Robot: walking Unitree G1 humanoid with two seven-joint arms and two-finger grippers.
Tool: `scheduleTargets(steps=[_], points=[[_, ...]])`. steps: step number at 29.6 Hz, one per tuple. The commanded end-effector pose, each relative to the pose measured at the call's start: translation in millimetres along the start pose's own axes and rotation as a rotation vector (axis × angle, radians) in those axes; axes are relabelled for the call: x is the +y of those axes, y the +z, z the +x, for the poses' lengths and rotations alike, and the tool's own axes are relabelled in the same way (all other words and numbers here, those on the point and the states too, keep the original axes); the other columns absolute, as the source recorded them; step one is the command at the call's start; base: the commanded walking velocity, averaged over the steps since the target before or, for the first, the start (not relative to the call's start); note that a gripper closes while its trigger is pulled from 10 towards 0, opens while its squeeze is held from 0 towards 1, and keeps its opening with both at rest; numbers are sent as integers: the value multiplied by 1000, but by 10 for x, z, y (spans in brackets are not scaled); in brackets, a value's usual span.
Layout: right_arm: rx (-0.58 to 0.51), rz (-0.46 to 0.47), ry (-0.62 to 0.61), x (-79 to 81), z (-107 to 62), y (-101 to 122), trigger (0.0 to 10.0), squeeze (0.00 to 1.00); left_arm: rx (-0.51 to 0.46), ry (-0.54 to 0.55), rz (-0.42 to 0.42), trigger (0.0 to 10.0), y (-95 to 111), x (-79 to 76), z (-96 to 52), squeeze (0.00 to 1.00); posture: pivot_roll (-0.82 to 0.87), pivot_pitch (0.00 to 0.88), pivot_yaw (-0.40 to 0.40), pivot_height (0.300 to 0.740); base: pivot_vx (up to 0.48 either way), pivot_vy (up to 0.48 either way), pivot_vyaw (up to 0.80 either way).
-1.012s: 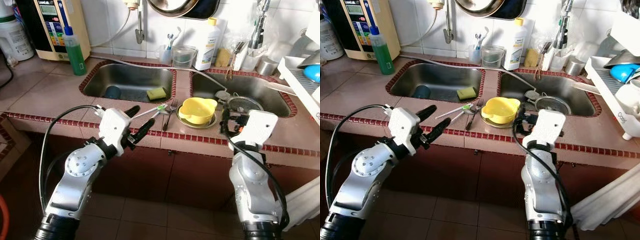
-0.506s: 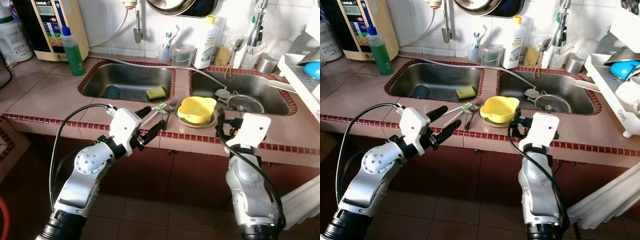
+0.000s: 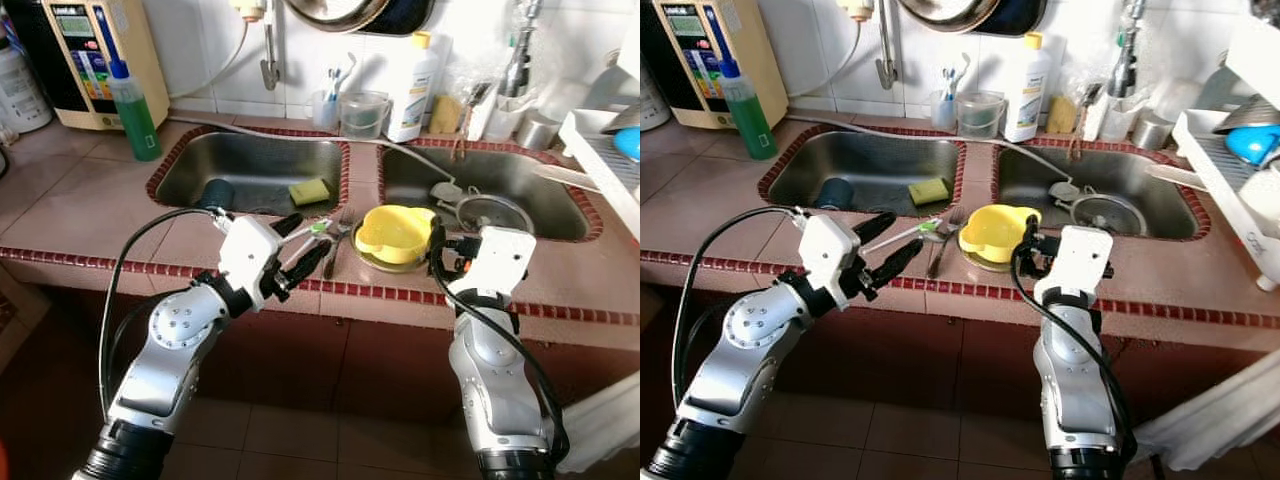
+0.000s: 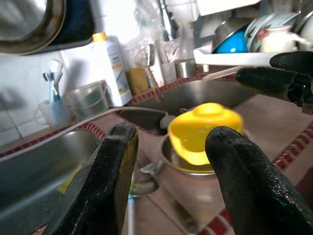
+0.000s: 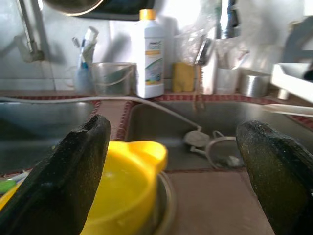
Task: Kitchen organization
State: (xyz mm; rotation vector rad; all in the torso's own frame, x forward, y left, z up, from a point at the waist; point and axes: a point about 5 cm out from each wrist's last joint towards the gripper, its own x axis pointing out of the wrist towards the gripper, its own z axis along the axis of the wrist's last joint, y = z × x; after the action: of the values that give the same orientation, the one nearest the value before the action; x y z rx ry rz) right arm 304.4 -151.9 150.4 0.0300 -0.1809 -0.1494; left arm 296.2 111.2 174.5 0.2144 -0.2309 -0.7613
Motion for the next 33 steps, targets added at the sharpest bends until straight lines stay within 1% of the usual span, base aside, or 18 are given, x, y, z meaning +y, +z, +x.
scheduleTargets(steps=[1,3,5,8,17,23,26,30,33], points=[[-10,-6,5,-5,-9,31,10000,0,-3,-13,7,10000,23,4,9,0,-123,0,-5,740,322,0,0],[-9,-8,4,-10,-12,30,10000,0,-2,-8,2,10000,22,6,10,0,-124,0,-6,740,262,0,0],[-8,-9,4,-15,-15,29,10000,0,0,1,12,10000,19,10,10,0,-124,0,-6,740,0,0,0],[-7,-11,3,-24,-17,28,10000,0,-6,5,-3,10000,19,8,8,0,-125,0,-7,740,0,0,0],[-6,-11,10,-2,-13,29,10000,0,-7,2,1,10000,23,20,-5,0,-123,0,-7,740,0,0,0],[-11,3,0,9,16,63,10000,0,-6,-15,18,10000,42,30,10,0,-119,0,-4,740,0,0,0],[-10,28,-19,5,40,82,10000,0,-7,-28,28,10000,56,40,23,0,-120,0,-3,740,0,0,0],[-16,38,-34,-9,88,99,10000,0,-11,-65,67,10000,90,36,75,0,-119,0,0,740,0,0,0],[-15,39,-41,-16,101,101,10000,0,-13,-75,74,10000,99,32,89,0,-117,0,2,740,0,0,0]])
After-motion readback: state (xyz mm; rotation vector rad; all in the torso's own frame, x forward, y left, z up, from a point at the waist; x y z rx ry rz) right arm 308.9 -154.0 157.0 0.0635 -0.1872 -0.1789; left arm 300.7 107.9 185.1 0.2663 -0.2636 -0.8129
